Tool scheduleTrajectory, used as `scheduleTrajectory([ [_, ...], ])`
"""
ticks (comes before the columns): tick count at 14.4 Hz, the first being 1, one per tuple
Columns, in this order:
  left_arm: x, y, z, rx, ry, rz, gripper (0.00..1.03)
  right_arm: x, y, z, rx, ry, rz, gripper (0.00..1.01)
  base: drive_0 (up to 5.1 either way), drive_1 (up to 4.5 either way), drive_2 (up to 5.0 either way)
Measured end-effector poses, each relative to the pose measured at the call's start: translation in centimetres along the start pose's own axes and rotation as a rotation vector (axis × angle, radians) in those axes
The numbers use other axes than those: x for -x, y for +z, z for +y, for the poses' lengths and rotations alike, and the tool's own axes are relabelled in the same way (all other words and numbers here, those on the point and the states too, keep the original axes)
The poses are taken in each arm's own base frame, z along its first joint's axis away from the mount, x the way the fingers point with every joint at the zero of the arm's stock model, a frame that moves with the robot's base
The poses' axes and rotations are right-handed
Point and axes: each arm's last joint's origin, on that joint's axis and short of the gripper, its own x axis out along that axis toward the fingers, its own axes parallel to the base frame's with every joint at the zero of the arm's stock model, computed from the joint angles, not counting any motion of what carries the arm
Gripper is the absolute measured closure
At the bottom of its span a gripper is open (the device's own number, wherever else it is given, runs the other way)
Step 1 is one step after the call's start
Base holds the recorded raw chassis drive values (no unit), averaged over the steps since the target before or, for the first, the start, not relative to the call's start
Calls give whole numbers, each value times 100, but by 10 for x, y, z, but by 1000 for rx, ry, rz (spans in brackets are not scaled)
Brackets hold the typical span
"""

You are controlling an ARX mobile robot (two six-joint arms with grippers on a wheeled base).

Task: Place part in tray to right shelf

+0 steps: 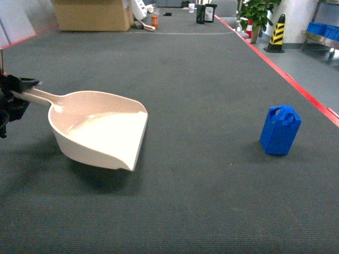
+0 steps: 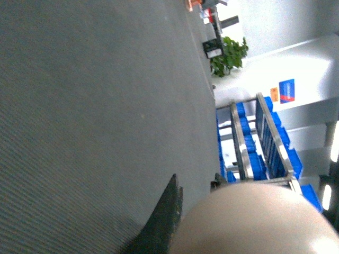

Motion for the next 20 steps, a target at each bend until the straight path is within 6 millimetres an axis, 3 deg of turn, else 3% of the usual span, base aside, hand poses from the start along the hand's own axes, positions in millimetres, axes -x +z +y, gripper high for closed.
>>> scheduleTrajectory([
  [3,9,-28,-37,-6,-124,53,90,0,0,0,0,0,0,3,0,0,0],
  [8,17,-71,-118,-3,-398,140,90,0,0,0,0,0,0,3,0,0,0],
  [14,15,-139,-151,113,-462,330,90,0,0,0,0,0,0,3,0,0,0],
  [16,14,-146,-158,125,-481,343,90,0,0,0,0,0,0,3,0,0,0],
  [20,13,-140,-156,126,-472,319,90,0,0,0,0,0,0,3,0,0,0],
])
